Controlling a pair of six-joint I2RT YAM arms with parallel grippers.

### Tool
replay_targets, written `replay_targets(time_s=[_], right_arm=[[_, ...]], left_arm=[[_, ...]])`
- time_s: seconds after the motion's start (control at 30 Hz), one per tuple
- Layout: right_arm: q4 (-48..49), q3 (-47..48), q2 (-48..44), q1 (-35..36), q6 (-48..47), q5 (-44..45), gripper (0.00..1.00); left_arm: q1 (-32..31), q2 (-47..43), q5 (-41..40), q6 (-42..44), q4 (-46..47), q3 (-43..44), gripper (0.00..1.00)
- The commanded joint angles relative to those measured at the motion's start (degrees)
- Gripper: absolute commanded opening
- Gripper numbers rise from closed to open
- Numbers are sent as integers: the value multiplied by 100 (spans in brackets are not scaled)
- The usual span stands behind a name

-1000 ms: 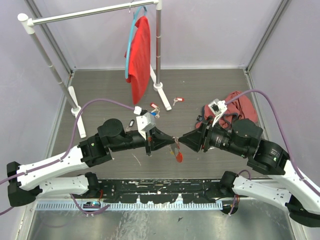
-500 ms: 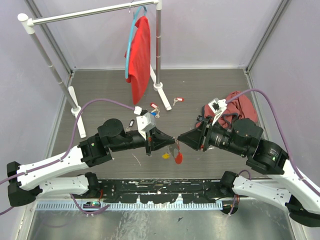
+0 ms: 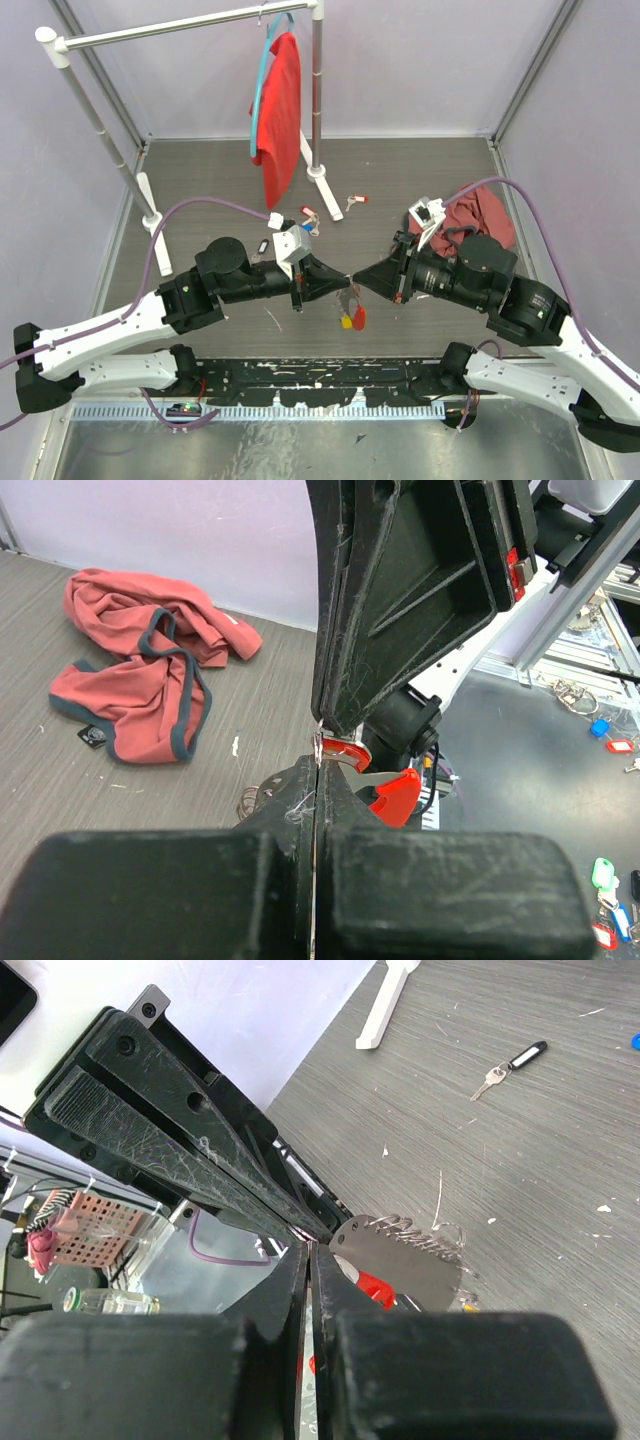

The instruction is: Put the keys on the keyring

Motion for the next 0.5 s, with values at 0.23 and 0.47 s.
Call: replay_targets(time_s=[0.23,0.47], right_arm=[[156,38,-61,21,-51,73,1],[61,37,-115,24,-40,227,1]], left_arm=[[-23,-83,-13,-13,345,59,0],[-19,-61,-16,-7,358,56,0]])
